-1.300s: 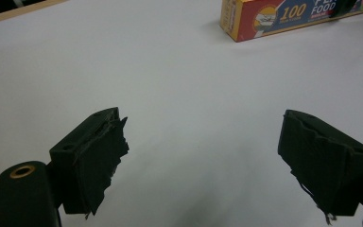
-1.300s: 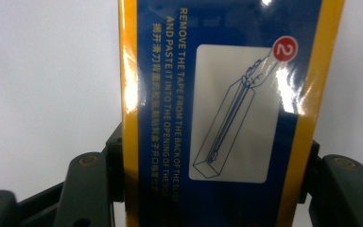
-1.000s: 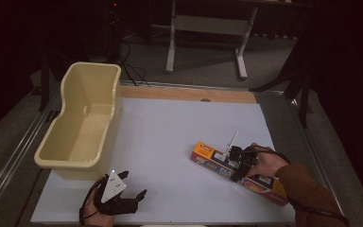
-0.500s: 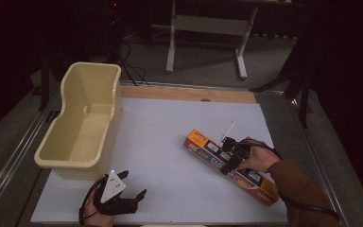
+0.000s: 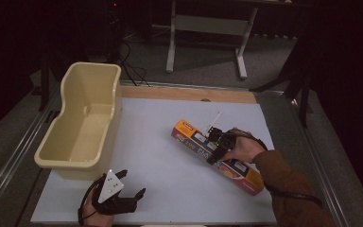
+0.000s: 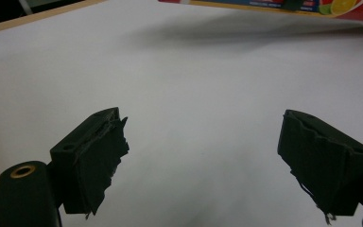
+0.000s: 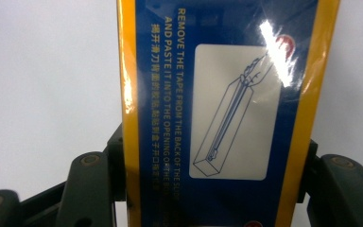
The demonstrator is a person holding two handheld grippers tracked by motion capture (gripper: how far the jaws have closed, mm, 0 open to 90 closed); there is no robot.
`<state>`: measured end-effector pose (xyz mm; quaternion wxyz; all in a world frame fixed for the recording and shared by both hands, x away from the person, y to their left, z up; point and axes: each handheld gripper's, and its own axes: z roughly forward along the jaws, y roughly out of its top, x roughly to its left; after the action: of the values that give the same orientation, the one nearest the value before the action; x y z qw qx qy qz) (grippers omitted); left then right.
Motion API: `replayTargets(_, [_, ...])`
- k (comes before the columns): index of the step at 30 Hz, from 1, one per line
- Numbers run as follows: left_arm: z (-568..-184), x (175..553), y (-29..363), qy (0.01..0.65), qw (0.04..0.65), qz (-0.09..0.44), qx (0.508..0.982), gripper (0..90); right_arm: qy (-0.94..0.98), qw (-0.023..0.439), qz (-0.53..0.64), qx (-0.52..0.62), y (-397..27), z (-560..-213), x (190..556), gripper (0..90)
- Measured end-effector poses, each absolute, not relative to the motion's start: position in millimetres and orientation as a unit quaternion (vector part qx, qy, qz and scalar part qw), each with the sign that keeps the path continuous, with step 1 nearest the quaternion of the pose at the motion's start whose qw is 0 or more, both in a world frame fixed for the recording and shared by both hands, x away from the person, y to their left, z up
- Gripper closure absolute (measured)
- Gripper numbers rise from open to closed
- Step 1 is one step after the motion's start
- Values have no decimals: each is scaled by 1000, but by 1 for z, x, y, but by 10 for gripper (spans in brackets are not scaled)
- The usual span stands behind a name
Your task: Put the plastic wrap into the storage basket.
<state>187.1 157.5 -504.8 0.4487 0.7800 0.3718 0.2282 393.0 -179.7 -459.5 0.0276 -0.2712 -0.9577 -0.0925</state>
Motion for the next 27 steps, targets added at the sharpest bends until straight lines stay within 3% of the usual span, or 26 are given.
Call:
replayTargets(18, [-504,187,158,373,453,228,777,149,-944,5,-123,-306,-132,-444,418,401])
replayTargets(27, [-504,187,158,372,454,228,777,150,-931,19,-151,-331,-105,-435,423,401])
